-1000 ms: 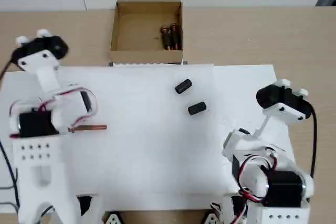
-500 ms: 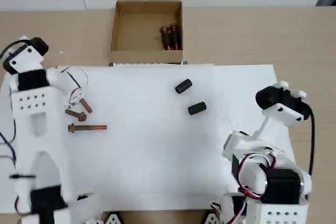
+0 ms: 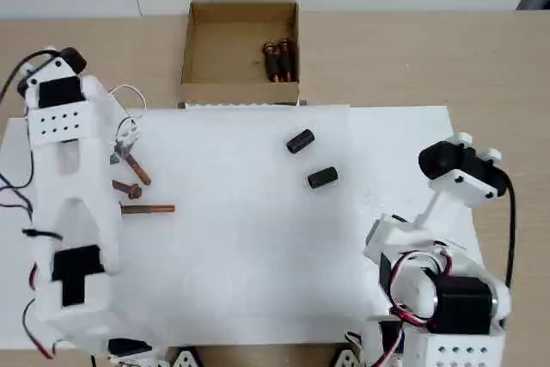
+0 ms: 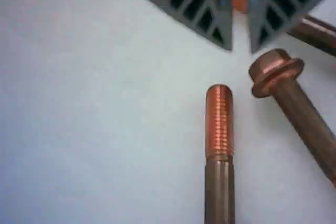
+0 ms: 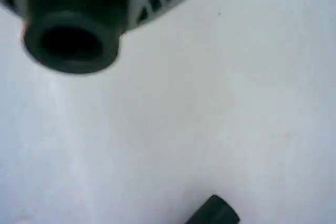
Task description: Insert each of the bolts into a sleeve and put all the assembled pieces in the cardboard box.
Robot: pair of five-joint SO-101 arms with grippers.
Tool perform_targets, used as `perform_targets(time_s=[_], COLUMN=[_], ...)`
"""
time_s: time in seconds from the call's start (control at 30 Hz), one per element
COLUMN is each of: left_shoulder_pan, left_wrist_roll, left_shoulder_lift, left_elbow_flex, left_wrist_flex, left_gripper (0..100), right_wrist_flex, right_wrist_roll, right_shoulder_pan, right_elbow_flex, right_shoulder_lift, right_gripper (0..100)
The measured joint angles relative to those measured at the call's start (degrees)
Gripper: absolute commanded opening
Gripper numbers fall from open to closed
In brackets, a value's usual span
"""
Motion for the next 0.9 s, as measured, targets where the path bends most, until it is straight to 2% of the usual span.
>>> perform_targets(time_s=[0.1, 0.53, 0.9], left_shoulder_pan=[0.0, -4.5, -4.4], left_wrist_roll=[0.0, 0.2, -0.5], left_shoulder_lift=[2.9, 14.9, 22.3], left_elbow_flex=[-2.0, -11.9, -16.9], left_wrist_flex=[0.0, 0.0, -0.1], left_gripper=[14, 14, 14], right_wrist_flex=[0.0, 0.0, 0.0], right_wrist_roll=[0.0, 0.0, 0.0], right_shoulder_pan=[0.0, 0.0, 0.0], right_elbow_flex=[0.0, 0.0, 0.0], right_shoulder_lift=[0.0, 0.0, 0.0], right_gripper=[0.3, 0.3, 0.3])
